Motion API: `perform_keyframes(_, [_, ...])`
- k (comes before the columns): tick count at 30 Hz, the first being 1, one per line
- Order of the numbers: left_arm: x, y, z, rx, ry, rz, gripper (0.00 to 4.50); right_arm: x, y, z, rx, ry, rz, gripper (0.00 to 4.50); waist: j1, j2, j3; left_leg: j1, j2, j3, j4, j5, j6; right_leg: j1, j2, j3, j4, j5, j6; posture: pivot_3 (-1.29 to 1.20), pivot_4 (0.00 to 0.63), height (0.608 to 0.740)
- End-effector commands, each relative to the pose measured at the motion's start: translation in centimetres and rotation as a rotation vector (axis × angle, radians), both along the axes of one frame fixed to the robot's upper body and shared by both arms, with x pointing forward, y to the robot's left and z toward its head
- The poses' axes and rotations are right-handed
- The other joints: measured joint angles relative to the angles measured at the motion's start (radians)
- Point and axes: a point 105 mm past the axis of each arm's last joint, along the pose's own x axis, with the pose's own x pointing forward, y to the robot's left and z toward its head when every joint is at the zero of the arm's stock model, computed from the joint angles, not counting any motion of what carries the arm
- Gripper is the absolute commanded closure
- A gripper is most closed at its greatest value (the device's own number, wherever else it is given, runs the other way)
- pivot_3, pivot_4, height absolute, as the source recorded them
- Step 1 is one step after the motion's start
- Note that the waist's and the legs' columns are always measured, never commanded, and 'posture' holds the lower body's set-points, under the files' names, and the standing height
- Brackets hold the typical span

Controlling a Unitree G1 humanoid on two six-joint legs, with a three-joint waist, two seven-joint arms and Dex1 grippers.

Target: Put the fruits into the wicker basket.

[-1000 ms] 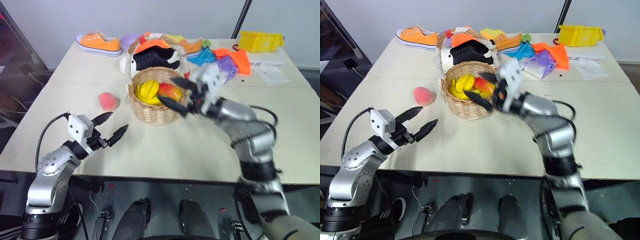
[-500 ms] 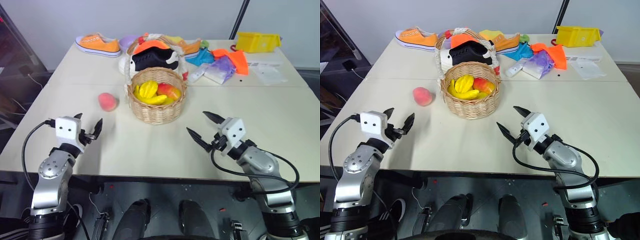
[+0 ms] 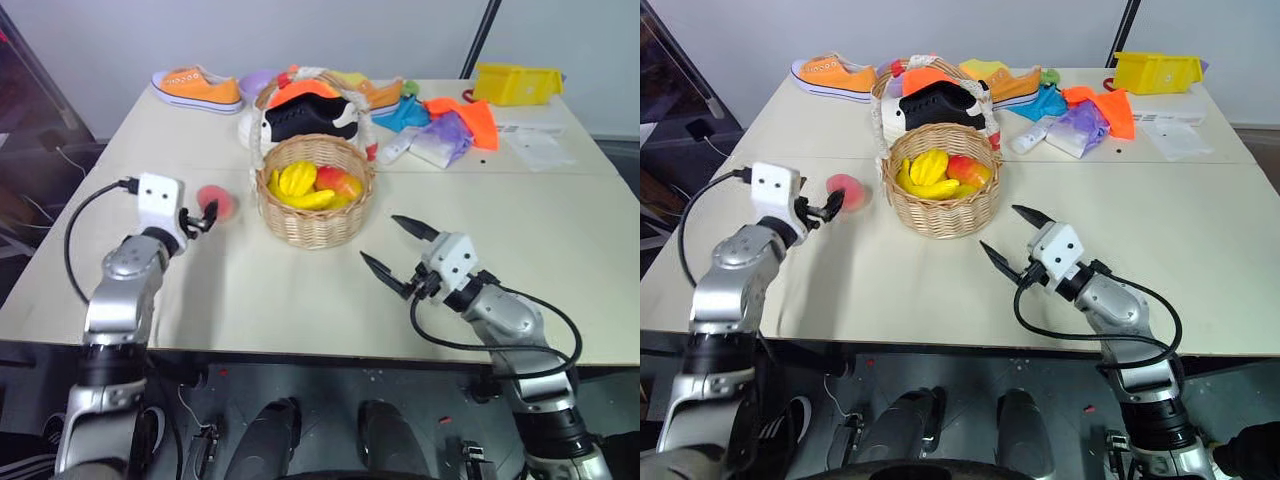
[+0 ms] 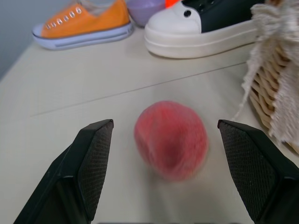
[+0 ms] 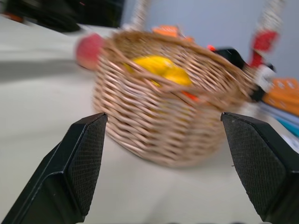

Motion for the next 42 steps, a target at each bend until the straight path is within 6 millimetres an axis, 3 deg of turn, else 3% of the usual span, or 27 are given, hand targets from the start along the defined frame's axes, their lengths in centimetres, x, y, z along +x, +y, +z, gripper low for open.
perform_keyframes(1, [1.3,-0.7,0.9,0.016,0.015,-0.007,0.65,-1.1,0.8,0.3,0.005,-0.01,0.086,0.44,0.001,0.0,0.0,0.0,0.0,0.0,0.0,0.0,0.0,0.0,0.0,0.0,0.0,0.0,0.0,0.0,0.15,0.74])
perform_keyframes(15, [3.4,-0.9,0.5,-0.033,0.102,0.071,0.65,-0.5,1.3,1.1,-0.012,-0.011,0.088,0.44,0.002,-0.001,0.0,0.0,0.0,0.0,0.0,0.0,-0.001,0.0,0.0,0.0,0.001,0.0,0.0,0.0,0.15,0.74])
perform_keyframes(28, [4.5,-1.1,-1.9,-0.128,0.151,0.085,0.65,0.1,1.8,2.1,0.015,-0.03,0.093,0.44,0.001,-0.002,0.0,0.0,0.0,0.0,0.001,0.001,-0.001,0.0,0.0,0.0,0.001,0.0,0.0,0.0,0.15,0.74])
perform_keyframes(33, [4.5,-1.4,-2.0,-0.138,0.144,0.067,2.06,0.1,2.0,2.1,0.011,-0.033,0.094,0.4,0.001,-0.002,0.0,0.001,0.0,0.0,0.001,0.001,-0.001,0.001,0.0,0.0,0.002,0.0,0.0,0.0,0.15,0.74])
perform_keyframes(39, [3.6,0.0,-0.5,-0.066,0.089,0.104,2.13,0.2,1.7,2.1,0.015,-0.031,0.085,0.4,-0.003,-0.002,0.0,0.0,0.0,0.0,0.001,0.001,-0.001,0.0,0.0,0.0,0.002,0.001,0.0,0.0,0.15,0.74])
perform_keyframes(42, [1.8,-0.4,1.9,-0.084,0.019,0.028,2.13,0.3,1.0,2.2,0.03,-0.03,0.059,0.4,-0.005,-0.002,0.0,0.0,0.0,0.0,0.0,0.001,-0.001,-0.001,0.0,0.0,0.002,0.001,0.0,0.0,0.15,0.74])
